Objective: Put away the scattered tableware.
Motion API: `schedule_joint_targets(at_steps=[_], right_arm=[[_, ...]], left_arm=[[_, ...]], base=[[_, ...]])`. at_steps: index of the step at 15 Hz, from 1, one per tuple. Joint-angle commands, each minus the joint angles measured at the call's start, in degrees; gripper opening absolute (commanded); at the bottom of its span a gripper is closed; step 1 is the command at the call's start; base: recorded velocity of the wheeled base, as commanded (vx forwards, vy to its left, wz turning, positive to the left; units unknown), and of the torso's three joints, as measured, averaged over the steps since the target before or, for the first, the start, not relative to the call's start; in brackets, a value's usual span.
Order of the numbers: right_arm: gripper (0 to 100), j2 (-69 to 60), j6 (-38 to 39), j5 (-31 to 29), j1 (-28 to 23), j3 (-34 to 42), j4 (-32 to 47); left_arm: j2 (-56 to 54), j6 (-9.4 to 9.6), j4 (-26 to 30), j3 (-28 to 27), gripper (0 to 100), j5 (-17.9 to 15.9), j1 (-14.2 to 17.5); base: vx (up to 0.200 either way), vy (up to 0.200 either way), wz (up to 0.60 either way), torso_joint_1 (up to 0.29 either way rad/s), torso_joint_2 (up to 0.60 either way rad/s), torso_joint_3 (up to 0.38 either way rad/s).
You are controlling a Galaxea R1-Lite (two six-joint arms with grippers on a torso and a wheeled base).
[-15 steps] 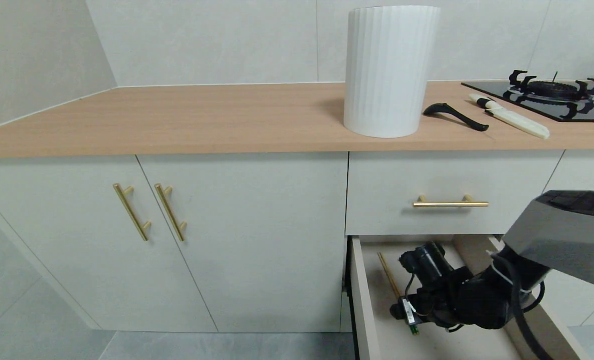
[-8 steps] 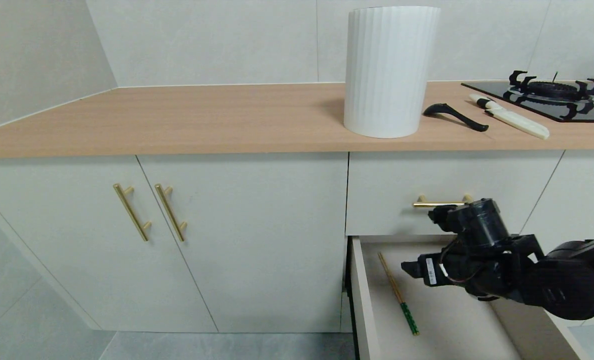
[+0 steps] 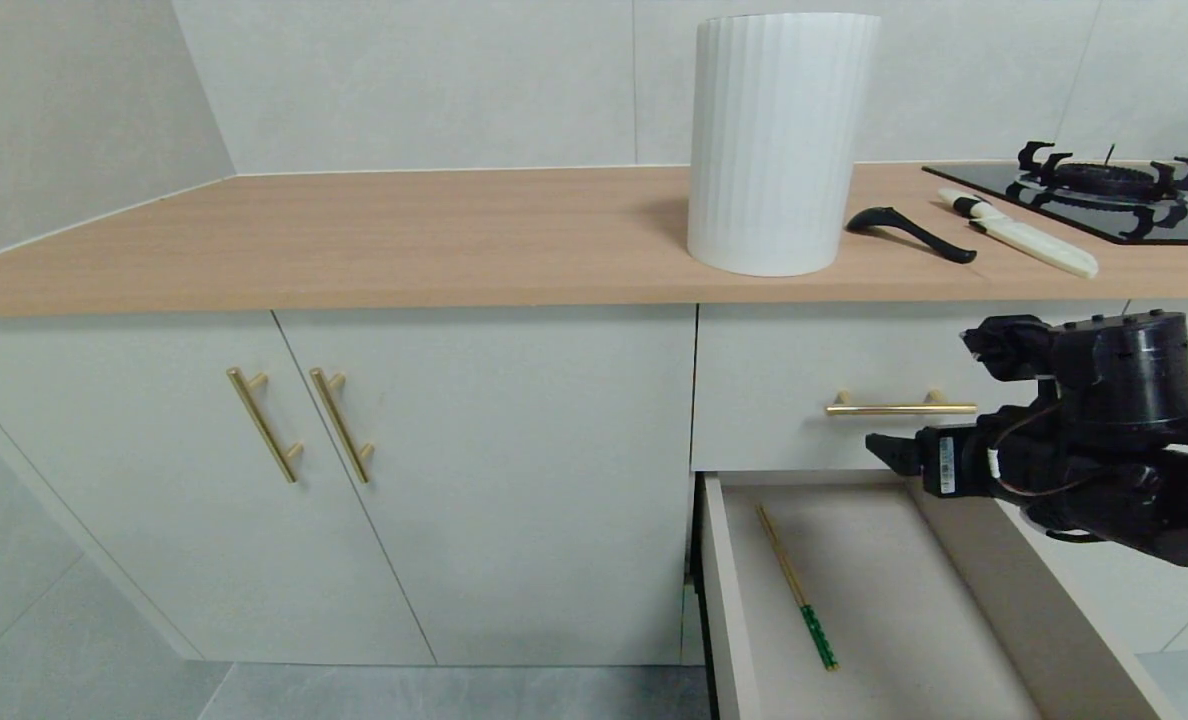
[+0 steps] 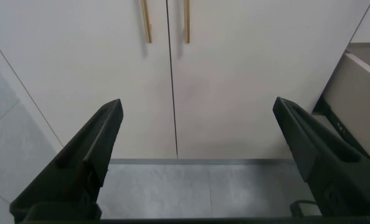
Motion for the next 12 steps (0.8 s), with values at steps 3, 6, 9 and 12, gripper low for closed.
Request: schedule_joint_targets(at_steps=[3, 6, 9, 12], right_arm=[[100, -3.99, -1.17, 0.43, -2.04, 0.28, -0.43], [100, -3.99, -1.17, 0.43, -2.57, 0.28, -0.87], [100, -3.9, -1.25, 0.43, -2.57, 0.37, -0.87], [100, -3.81, -1.17, 0.43, -2.57, 0.28, -0.96]], left_arm=[[0.07, 0.0, 0.0, 0.02, 100, 0.02, 0.0], [0.07, 0.0, 0.0, 0.02, 100, 0.02, 0.0], [0.07, 0.0, 0.0, 0.02, 100, 0.02, 0.0], [0.07, 0.0, 0.0, 0.02, 100, 0.02, 0.0]], base=[[0.0, 0.0, 0.0, 0.0, 0.0, 0.0], [0.0, 0.0, 0.0, 0.023, -0.14, -0.107], [0.0, 0.0, 0.0, 0.11, -0.29, -0.286], [0.0, 0.0, 0.0, 0.136, -0.53, -0.297]])
